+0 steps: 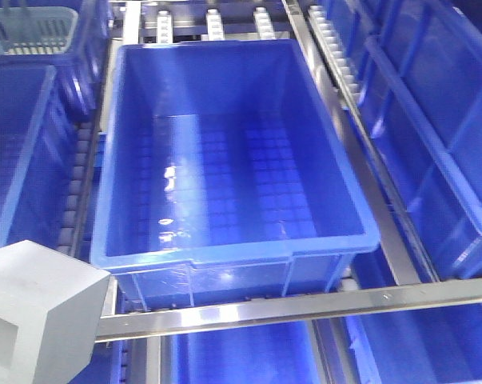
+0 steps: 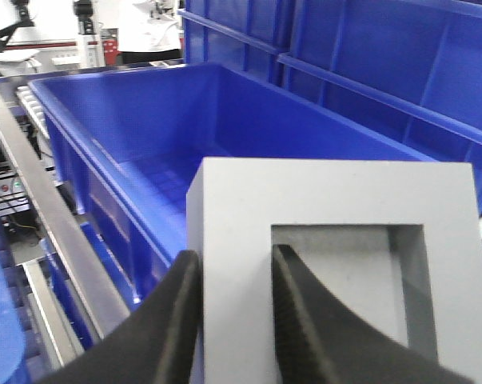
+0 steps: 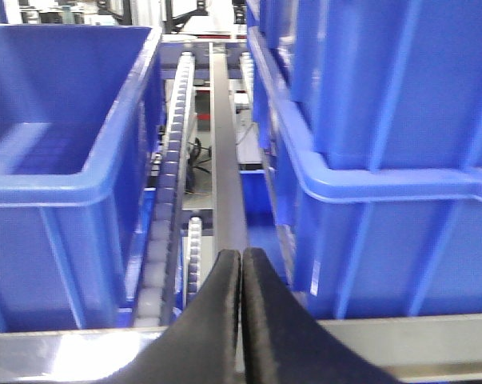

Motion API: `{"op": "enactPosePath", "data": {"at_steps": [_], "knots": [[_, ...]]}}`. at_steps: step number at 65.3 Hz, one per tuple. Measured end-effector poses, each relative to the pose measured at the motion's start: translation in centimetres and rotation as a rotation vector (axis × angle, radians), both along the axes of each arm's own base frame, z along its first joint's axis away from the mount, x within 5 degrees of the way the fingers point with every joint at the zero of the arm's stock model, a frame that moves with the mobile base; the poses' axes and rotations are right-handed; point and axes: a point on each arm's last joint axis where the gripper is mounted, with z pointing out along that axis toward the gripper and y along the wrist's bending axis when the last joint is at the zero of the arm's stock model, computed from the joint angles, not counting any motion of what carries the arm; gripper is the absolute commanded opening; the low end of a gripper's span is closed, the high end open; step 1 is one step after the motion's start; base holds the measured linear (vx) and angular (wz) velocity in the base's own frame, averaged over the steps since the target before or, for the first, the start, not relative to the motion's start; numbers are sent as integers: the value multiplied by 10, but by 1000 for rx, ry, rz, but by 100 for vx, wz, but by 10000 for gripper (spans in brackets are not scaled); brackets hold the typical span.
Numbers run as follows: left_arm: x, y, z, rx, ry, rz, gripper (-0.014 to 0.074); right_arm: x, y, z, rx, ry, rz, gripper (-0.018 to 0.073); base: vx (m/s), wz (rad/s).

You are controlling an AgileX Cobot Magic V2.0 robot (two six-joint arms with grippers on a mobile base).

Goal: Sort gray base to blue bin
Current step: 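Turn and approach the large empty blue bin on the roller rack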

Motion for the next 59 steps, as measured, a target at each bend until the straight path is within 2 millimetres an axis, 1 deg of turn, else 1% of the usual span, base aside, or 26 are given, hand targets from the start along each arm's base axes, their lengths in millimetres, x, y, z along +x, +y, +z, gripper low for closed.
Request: {"op": "enactPosePath", "data": {"at_steps": [25, 59], "knots": [[0, 0, 0, 0, 0, 0, -6, 0, 0, 0, 0, 0, 0, -9, 5, 15], [0, 0, 0, 0, 0, 0, -6, 0, 0, 0, 0, 0, 0, -9, 5, 0]]}}
